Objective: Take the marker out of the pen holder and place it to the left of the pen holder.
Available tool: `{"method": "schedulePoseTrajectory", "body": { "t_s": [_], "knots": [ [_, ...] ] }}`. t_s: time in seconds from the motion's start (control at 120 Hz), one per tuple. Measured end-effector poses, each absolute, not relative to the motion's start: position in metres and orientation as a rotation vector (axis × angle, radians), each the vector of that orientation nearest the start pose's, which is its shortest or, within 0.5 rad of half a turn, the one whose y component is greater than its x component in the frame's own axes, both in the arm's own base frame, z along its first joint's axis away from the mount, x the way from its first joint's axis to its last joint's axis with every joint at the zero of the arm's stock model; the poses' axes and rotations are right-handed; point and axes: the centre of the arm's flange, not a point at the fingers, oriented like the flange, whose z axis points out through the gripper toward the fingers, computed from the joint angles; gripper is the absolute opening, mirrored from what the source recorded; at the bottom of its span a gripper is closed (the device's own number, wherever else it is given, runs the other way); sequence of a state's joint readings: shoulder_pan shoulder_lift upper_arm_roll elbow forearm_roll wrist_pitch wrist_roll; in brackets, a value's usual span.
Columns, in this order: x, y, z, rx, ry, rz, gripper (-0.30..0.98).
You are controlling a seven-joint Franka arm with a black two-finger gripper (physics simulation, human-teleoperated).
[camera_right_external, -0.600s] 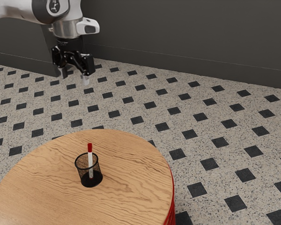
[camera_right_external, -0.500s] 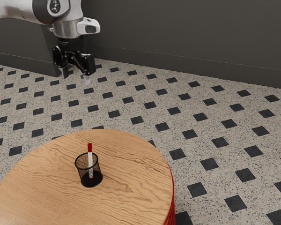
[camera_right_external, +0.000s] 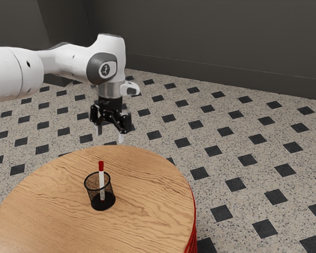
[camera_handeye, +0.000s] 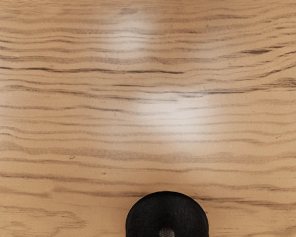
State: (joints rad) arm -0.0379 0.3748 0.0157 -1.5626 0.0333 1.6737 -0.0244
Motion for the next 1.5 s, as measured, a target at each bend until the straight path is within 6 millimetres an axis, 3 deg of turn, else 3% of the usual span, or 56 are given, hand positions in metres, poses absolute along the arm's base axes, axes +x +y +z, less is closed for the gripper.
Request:
{"method": "schedulePoseTrajectory", "body": {
  "t_s": [0.133,0.283,0.5,0.758,1.108,1.275,1.5],
  "knots": [
    [0.642,0.011,0.393,-3.064,-0.060,0.415,0.69],
    [0.604,0.016,0.384,-3.067,-0.079,0.465,0.69],
    [0.591,0.015,0.353,-3.079,-0.082,0.450,0.69],
    [0.565,0.014,0.353,-3.096,-0.090,0.423,0.69],
    [0.558,0.014,0.349,-3.098,-0.093,0.423,0.69],
    [0.556,0.011,0.343,-3.102,-0.094,0.436,0.59],
    [0.555,0.001,0.340,-3.105,-0.073,0.443,0.35]
  ]
}}
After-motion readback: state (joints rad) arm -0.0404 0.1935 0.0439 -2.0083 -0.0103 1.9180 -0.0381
